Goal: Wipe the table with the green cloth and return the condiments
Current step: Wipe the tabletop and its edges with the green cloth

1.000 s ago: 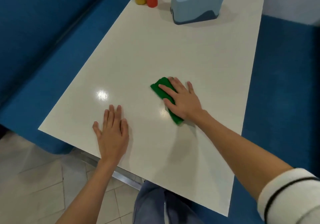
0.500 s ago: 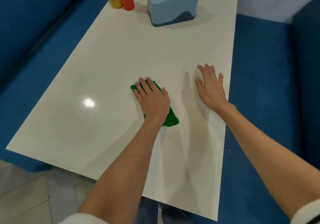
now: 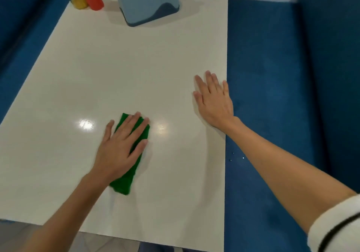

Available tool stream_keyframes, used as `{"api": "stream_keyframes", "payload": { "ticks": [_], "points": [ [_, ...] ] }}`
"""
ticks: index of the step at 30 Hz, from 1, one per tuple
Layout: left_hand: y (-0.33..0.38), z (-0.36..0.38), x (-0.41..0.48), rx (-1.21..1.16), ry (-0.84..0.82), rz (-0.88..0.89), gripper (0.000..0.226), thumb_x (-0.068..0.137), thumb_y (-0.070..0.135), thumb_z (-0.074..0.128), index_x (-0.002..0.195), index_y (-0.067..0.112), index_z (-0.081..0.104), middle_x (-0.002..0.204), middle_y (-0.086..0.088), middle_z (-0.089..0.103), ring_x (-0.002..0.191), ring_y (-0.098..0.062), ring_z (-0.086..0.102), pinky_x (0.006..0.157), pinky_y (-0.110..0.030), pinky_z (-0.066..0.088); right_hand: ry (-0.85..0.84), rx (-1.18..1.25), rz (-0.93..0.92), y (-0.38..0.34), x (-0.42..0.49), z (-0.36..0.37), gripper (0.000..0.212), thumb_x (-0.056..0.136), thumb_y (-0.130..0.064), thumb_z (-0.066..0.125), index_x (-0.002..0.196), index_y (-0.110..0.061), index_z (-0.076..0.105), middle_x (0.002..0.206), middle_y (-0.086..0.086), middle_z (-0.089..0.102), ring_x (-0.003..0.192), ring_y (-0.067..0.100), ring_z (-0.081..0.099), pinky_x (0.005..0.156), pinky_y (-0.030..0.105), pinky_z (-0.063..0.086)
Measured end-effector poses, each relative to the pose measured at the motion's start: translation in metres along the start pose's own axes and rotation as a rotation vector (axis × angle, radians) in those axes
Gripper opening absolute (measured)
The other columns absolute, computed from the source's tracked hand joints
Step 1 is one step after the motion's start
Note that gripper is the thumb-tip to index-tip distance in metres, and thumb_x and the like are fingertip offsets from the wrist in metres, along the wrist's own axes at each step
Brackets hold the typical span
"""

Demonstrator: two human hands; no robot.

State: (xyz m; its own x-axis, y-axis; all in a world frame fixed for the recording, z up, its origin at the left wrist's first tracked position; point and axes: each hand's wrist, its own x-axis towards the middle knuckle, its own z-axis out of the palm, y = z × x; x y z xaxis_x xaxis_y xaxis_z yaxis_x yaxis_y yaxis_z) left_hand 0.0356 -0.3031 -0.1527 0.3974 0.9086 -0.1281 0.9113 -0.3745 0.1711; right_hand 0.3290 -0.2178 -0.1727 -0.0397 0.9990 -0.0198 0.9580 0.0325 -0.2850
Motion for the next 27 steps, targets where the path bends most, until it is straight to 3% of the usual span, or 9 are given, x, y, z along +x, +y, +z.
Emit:
{"api": "stream_keyframes", "payload": {
  "ticks": [4, 8, 11, 14, 16, 19, 22, 27],
  "points": [
    [-0.029, -0.009, 0.06, 0.065, 0.046, -0.281, 0.056, 0.099, 0.051, 0.016, 0.153, 0.034, 0.013, 0.161, -0.002, 0.013, 0.148, -0.02, 0.012, 0.114, -0.057, 0.001, 0.019, -0.005, 0.001, -0.003, 0.0, 0.001, 0.052, 0.102, -0.037, 0.02, 0.152, -0.021, 0.016, 0.16, 0.009, 0.008, 0.147, 0.022, 0.002, 0.117, 0.045, -0.001],
    [0.007, -0.008, 0.133, 0.116, 0.088, -0.496, 0.056, 0.099, 0.049, 0.015, 0.153, 0.034, 0.011, 0.161, -0.011, -0.004, 0.148, -0.031, 0.001, 0.113, -0.061, -0.005, 0.024, -0.011, 0.006, -0.004, 0.0, 0.0, 0.052, 0.102, -0.036, 0.021, 0.152, -0.021, 0.017, 0.16, 0.009, 0.008, 0.147, 0.021, 0.003, 0.117, 0.046, 0.001],
    [0.055, 0.0, 0.149, 0.06, 0.126, -0.473, 0.054, 0.1, 0.046, 0.017, 0.153, 0.032, 0.015, 0.161, -0.012, 0.002, 0.147, -0.034, 0.005, 0.113, -0.061, -0.001, 0.035, -0.018, -0.002, -0.004, -0.001, 0.001, 0.052, 0.102, -0.036, 0.022, 0.152, -0.021, 0.019, 0.159, 0.009, 0.01, 0.147, 0.021, 0.005, 0.116, 0.046, 0.003],
    [0.085, 0.01, 0.118, -0.003, 0.126, -0.299, 0.053, 0.1, 0.044, 0.018, 0.152, 0.031, 0.022, 0.159, -0.01, 0.019, 0.145, -0.031, 0.018, 0.113, -0.058, 0.016, 0.036, -0.012, -0.003, -0.003, -0.001, 0.0, 0.051, 0.102, -0.037, 0.022, 0.151, -0.022, 0.019, 0.16, 0.008, 0.01, 0.147, 0.02, 0.005, 0.116, 0.045, 0.003],
    [0.081, 0.012, 0.084, 0.02, 0.089, -0.127, 0.053, 0.1, 0.045, 0.02, 0.152, 0.03, 0.024, 0.159, -0.005, 0.02, 0.146, -0.026, 0.021, 0.113, -0.053, 0.022, 0.038, 0.001, -0.003, -0.003, -0.001, 0.0, 0.051, 0.102, -0.037, 0.022, 0.151, -0.023, 0.019, 0.16, 0.007, 0.01, 0.147, 0.019, 0.004, 0.117, 0.044, 0.002],
    [0.046, 0.008, 0.043, 0.023, 0.031, -0.016, 0.055, 0.099, 0.05, 0.02, 0.152, 0.035, 0.019, 0.161, 0.004, 0.014, 0.147, -0.016, 0.015, 0.116, -0.044, 0.018, 0.039, 0.008, -0.004, -0.002, -0.001, 0.0, 0.051, 0.102, -0.037, 0.022, 0.152, -0.023, 0.019, 0.16, 0.007, 0.01, 0.147, 0.019, 0.004, 0.117, 0.044, 0.002],
    [0.012, 0.001, 0.039, 0.01, 0.018, -0.043, 0.054, 0.098, 0.053, 0.02, 0.151, 0.04, 0.018, 0.161, 0.009, 0.012, 0.147, -0.013, 0.013, 0.117, -0.04, 0.013, 0.045, 0.015, 0.002, -0.003, 0.0, 0.0, 0.051, 0.102, -0.036, 0.023, 0.151, -0.022, 0.02, 0.159, 0.008, 0.011, 0.147, 0.02, 0.005, 0.116, 0.045, 0.004],
    [-0.007, -0.009, 0.118, 0.007, 0.101, -0.255, 0.057, 0.097, 0.049, 0.017, 0.152, 0.033, 0.021, 0.16, -0.003, 0.019, 0.146, -0.025, 0.019, 0.113, -0.053, 0.019, 0.067, 0.007, -0.003, -0.003, 0.0, 0.002, 0.05, 0.102, -0.035, 0.025, 0.15, -0.021, 0.023, 0.159, 0.009, 0.013, 0.147, 0.022, 0.008, 0.116, 0.047, 0.007]
  ]
}}
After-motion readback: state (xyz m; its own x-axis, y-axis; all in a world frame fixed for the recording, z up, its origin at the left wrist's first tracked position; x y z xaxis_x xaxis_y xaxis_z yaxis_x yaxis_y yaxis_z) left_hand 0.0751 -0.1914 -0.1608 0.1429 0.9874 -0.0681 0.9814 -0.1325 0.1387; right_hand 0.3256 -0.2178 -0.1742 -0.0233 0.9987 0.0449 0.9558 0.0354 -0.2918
